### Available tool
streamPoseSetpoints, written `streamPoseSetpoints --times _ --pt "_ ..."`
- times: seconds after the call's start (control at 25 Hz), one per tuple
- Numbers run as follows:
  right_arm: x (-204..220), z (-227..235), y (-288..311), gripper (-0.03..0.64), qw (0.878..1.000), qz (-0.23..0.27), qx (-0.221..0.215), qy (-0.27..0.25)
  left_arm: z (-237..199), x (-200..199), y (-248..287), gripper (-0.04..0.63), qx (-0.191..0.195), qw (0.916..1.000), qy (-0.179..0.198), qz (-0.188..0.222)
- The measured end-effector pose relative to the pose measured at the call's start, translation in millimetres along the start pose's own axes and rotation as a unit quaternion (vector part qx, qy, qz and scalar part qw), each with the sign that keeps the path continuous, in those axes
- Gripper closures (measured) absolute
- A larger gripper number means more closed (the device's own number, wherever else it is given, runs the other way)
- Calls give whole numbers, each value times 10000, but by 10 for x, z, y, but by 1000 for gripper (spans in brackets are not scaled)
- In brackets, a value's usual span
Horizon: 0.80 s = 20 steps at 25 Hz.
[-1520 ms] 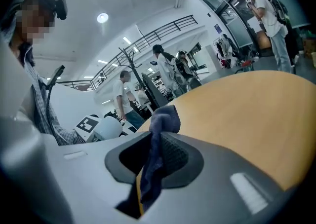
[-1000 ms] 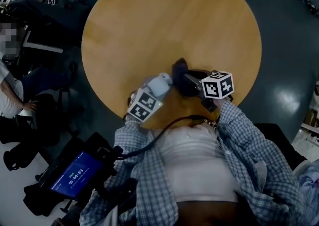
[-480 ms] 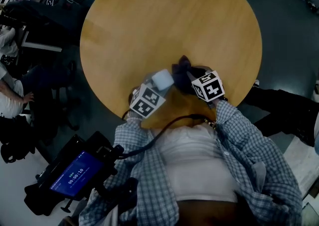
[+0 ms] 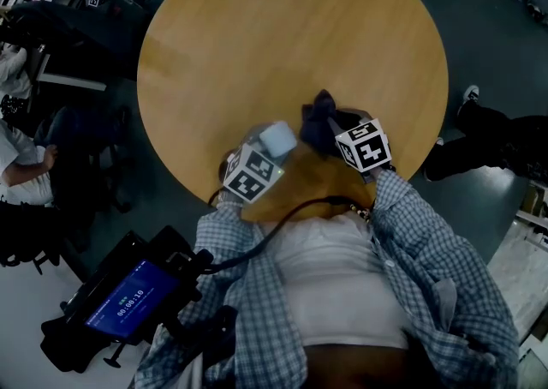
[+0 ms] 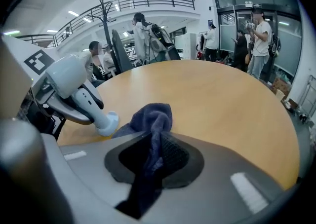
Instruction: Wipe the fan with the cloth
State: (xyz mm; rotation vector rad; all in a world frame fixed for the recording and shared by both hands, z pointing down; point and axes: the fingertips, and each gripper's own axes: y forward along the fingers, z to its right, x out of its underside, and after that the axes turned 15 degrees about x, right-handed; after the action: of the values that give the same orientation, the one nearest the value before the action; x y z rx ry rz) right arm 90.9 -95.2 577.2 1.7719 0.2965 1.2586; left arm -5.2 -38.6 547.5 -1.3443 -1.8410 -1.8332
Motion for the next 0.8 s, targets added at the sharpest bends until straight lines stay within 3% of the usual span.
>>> streamPoseSetpoints --times 0.32,0.6,0.8 --pt "-92 -35 -46 531 9998 196 14 -23 -48 -63 -22 445 -119 9994 -141 287" --pt "-345 30 -126 435 9955 738 -179 561 -182 38 -146 394 -241 9958 -631 626" --pt "-479 201 -210 449 9909 1050 3 846 -223 294 -280 394 -484 9930 -859 655"
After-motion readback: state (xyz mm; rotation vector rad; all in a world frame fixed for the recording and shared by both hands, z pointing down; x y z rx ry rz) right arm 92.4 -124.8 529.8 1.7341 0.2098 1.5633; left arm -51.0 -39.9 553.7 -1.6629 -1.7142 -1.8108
